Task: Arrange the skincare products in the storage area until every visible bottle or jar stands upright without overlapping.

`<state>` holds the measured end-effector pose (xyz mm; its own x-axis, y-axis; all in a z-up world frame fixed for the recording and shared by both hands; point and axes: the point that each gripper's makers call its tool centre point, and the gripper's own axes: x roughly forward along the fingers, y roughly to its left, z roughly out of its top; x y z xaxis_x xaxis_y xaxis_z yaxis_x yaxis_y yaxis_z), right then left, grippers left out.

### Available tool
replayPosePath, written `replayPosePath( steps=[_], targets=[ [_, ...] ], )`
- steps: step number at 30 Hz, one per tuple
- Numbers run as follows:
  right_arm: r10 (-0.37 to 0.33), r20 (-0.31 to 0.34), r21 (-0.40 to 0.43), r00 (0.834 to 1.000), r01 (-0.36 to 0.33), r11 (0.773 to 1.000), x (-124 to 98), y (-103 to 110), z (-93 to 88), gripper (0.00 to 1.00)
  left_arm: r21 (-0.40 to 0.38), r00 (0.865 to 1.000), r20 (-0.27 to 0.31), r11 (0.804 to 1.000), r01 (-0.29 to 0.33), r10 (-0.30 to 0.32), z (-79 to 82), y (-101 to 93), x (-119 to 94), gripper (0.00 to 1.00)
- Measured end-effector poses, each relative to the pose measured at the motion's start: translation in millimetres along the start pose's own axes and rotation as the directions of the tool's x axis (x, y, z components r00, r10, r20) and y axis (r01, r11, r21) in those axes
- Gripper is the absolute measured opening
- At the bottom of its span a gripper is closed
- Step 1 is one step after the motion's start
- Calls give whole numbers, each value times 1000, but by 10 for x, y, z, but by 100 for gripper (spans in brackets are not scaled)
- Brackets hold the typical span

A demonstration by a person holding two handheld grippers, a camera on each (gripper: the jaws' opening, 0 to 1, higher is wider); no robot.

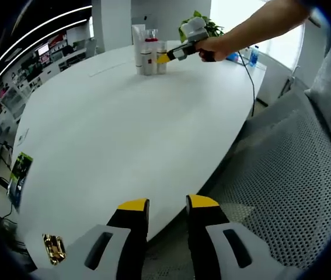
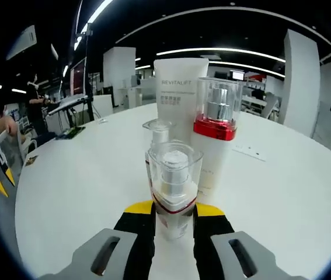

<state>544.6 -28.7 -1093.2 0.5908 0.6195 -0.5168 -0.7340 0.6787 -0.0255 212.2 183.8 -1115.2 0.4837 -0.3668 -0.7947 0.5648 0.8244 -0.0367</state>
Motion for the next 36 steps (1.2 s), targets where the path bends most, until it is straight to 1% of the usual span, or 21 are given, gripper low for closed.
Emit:
replayPosePath(
  steps=[2,3,4,5,7,9,12,15,17,19,22,24,25,28,30,32,33,36],
  targets=[
    [-3,-4,2,1000,3,1000,-15,-8,-11,18,-18,1000,9,1000,9,-8,34,7,-40,26],
    [-3,-5,3,1000,3,1000,-20,-7,-14,18,-39,1000,25,999,14,-13,84,17,-52,27],
    [-3,-3,5,1000,3,1000,-24,-4,-15,18,-49,999,26,998,27,-25,106,16,-46,28],
    [1,-2,2,1000,-1,1000,-25,9,-16,18,-59,999,15,998,33,-32,128,32,-42,28],
    [1,-2,-8,1000,-1,1000,-21,15,-13,18,-20,999,26,999,39,-39,197,51,-23,31],
    [-1,-2,-16,1000,1,1000,-8,17,-4,18,19,999,27,999,31,-32,224,79,-8,33],
    [-6,5,-15,1000,6,1000,14,9,9,18,39,998,12,998,59,-59,177,31,24,33],
    [-7,14,-32,1000,7,999,38,6,22,18,41,997,-8,996,73,-73,60,-32,48,34],
    [-3,21,-31,1000,4,1000,53,2,30,18,42,996,-18,996,85,-84,-8,-100,31,33],
    [0,36,-29,999,1,1000,75,-7,38,18,92,996,-36,992,89,-86,-51,-154,7,32],
    [4,50,-24,999,-3,1000,101,-9,45,18,130,996,-25,987,93,-90,-82,-226,-8,30],
    [9,43,-27,999,-8,1000,122,-4,36,18,205,995,-59,974,93,-82,-156,-250,2,29],
    [10,40,-31,999,-9,999,124,-2,32,18,241,995,-55,966,96,-86,-160,-275,23,28],
    [14,24,-34,1000,-13,999,137,-2,13,18,219,996,-44,971,90,-82,-132,-247,44,23],
    [13,13,-28,1000,-13,1000,142,-1,4,18,182,997,-48,981,66,-58,-145,-178,52,25],
    [12,2,-28,1000,-12,1000,152,-11,-13,18,176,997,-33,982,68,-63,-120,-190,47,27],
    [13,-23,-20,1000,-13,1000,157,-4,-56,19,178,998,-28,982,69,-65,-112,-197,48,27],
    [14,-31,-18,999,-15,1000,148,20,-83,20,185,997,-48,980,70,-63,-153,-201,63,25]
  ],
)
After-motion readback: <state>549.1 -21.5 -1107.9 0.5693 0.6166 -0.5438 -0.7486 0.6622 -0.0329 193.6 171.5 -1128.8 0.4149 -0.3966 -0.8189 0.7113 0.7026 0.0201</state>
